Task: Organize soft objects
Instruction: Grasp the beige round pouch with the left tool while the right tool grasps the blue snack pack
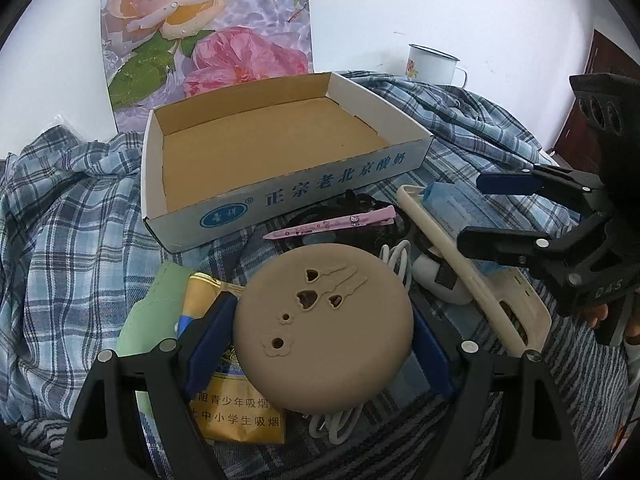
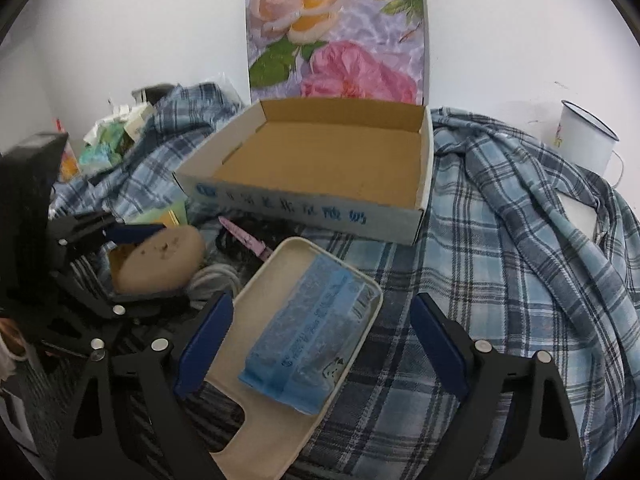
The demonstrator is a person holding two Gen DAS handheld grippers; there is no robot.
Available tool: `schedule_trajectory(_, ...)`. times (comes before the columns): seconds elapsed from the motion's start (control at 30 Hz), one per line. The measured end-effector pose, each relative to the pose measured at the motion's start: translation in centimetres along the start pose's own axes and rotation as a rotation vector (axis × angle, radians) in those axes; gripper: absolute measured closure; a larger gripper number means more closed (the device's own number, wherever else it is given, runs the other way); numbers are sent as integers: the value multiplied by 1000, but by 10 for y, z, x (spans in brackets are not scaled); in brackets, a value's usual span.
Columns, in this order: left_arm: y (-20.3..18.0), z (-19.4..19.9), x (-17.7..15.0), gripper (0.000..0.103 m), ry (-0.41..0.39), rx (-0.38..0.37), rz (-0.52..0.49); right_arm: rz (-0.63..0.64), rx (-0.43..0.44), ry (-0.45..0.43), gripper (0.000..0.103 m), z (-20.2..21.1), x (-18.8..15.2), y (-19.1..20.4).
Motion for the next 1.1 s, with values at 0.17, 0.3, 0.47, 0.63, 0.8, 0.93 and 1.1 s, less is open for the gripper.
schedule_trajectory(0.17, 0, -1, -1, 19, 4, 4, -5, -58, 10, 23, 34, -4, -4, -11)
schedule_trajectory(0.3, 0, -2, -1, 19, 5, 2, -3, -59, 27, 26, 44, -4, -4, -10)
schedule_trajectory(0.47, 2, -1, 0, 19, 2, -5, 0, -45, 28, 18, 55, -3, -3, -6)
schedule_trajectory(0.63, 3, 0, 0, 19, 0, -13, 7, -41, 29, 7, 61, -1, -3, -5)
schedule_trajectory(0.8, 2, -1, 0, 19, 1, -9, 5, -41, 27, 42, 53, -7, -5, -5)
schedule_trajectory(0.93, 1, 0, 1, 19, 0, -7, 2, -45, 36, 39, 53, -6, -6, -6)
schedule_trajectory(1.1, 1, 0, 0, 19, -2, -3, -1, -35, 53, 23, 64, -3, -5, -3)
Point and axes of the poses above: each gripper's, at about its wrist camera, not at the fingertips, and z roughly against the way its jaws point, y to its left, x to its top, the point moved 3 cm from there along -z, roughly the way its jaws point, and after that the axes turned 10 degrees about -y, right-handed, at the moved point
